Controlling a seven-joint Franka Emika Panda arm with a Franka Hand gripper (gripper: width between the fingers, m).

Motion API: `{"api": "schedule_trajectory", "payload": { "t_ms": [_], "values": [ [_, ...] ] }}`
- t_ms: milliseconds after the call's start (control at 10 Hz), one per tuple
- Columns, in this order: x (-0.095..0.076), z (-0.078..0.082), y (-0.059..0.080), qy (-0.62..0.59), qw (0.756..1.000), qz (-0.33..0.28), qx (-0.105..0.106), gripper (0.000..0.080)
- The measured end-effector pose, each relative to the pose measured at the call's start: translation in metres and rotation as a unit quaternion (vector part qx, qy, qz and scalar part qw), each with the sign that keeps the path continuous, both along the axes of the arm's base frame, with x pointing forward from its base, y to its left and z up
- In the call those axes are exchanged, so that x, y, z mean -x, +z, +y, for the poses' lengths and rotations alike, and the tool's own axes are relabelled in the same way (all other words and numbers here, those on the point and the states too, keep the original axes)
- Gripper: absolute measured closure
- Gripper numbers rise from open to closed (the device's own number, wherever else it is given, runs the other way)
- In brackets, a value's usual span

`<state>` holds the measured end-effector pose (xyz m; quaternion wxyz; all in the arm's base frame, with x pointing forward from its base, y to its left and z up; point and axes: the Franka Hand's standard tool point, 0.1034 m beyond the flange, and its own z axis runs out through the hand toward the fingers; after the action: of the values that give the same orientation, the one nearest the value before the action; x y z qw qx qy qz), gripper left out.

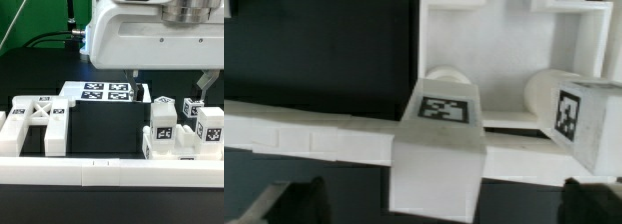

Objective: Assemble chair

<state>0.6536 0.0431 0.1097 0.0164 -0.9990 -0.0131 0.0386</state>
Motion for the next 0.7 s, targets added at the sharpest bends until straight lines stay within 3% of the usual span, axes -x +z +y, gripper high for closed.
{"api": "schedule_trajectory", "payload": {
  "t_ms": [300, 600, 700],
  "values": [
    [-0.003, 0.0, -0.013, -0.017, 1.0, 0.005, -0.001, 0.0151],
    [0.001, 0.002, -0.023, 0.008, 1.0, 0.008, 0.018, 0.0198],
    [0.002, 0.002, -0.025, 0.008, 1.0, 0.006, 0.019, 0.0374]
  ]
}}
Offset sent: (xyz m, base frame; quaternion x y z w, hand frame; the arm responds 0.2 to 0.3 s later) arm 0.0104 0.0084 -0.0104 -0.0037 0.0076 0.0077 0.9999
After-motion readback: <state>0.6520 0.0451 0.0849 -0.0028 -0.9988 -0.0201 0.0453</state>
